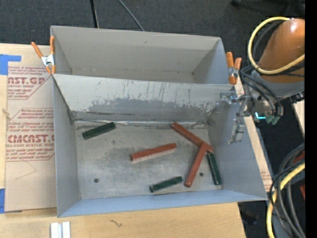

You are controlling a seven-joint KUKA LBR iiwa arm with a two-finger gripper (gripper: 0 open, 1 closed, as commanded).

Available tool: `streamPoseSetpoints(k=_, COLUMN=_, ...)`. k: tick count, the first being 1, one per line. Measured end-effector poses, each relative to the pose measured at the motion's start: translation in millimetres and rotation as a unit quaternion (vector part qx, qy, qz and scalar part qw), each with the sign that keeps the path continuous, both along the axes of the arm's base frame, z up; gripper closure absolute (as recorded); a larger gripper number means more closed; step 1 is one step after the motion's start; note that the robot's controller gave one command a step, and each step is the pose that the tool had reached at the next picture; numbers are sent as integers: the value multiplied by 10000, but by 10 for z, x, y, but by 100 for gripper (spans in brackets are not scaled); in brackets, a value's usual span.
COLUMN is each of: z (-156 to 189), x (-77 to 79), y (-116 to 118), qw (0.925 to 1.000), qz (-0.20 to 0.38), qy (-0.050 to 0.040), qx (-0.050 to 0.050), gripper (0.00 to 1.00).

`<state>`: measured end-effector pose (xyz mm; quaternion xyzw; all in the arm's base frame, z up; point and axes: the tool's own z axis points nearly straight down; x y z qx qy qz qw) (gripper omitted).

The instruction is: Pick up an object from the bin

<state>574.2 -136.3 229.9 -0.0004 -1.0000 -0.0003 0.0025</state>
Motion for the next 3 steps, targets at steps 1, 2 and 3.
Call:
streamPoseSetpoints(k=1, z=-1253, x=-106, y=554, qw=9985, qz=547, qy=6, qx=15, gripper=0)
streamPoseSetpoints(k=2, z=-1602, x=45, y=381, qw=9572, qz=2894, qy=-9, qx=21, gripper=0)
streamPoseSetpoints(k=3, z=-1580, x=56, y=379, qw=9572, qz=2894, qy=-22, qx=12, gripper=100)
